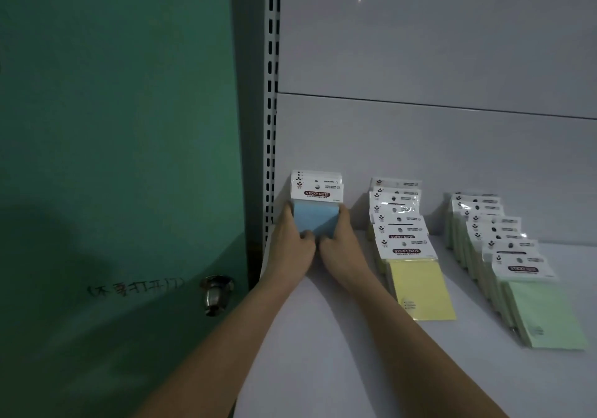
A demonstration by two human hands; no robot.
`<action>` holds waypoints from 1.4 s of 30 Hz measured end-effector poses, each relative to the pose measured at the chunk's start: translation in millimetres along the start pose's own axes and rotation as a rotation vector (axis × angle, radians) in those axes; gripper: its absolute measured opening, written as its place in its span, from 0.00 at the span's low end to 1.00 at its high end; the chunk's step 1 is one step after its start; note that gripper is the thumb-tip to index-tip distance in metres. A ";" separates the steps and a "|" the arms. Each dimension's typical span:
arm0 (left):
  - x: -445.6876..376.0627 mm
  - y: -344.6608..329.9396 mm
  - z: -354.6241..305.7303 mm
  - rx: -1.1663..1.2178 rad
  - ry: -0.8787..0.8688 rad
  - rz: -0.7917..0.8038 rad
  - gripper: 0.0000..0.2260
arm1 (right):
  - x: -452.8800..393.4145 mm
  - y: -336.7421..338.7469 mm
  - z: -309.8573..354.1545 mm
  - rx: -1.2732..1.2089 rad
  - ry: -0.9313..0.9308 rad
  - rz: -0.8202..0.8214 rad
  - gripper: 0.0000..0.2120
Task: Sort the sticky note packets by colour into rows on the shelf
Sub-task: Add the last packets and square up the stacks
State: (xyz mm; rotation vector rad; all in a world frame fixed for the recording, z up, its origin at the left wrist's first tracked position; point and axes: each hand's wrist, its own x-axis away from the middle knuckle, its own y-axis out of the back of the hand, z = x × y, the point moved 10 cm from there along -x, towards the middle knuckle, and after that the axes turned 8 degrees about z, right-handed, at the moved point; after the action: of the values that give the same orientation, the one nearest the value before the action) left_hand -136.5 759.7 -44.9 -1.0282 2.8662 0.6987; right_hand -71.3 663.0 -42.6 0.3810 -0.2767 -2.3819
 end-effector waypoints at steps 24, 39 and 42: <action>40.1 53.7 -36.3 0.413 -0.190 -0.313 0.11 | 30.6 76.4 82.4 0.318 0.023 -0.157 0.30; 88.1 -134.1 -82.3 0.238 -0.043 0.376 0.37 | 92.8 132.8 -13.2 0.365 -0.281 0.225 0.49; 66.0 -129.9 -68.1 0.119 0.012 0.195 0.39 | 76.0 141.0 -24.2 0.246 -0.223 0.107 0.41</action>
State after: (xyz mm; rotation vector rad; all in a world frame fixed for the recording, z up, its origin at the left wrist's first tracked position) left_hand -100.3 602.9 -47.0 -0.7484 3.0042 0.5237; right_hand -31.0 506.2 -37.9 0.2059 -0.6803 -2.2909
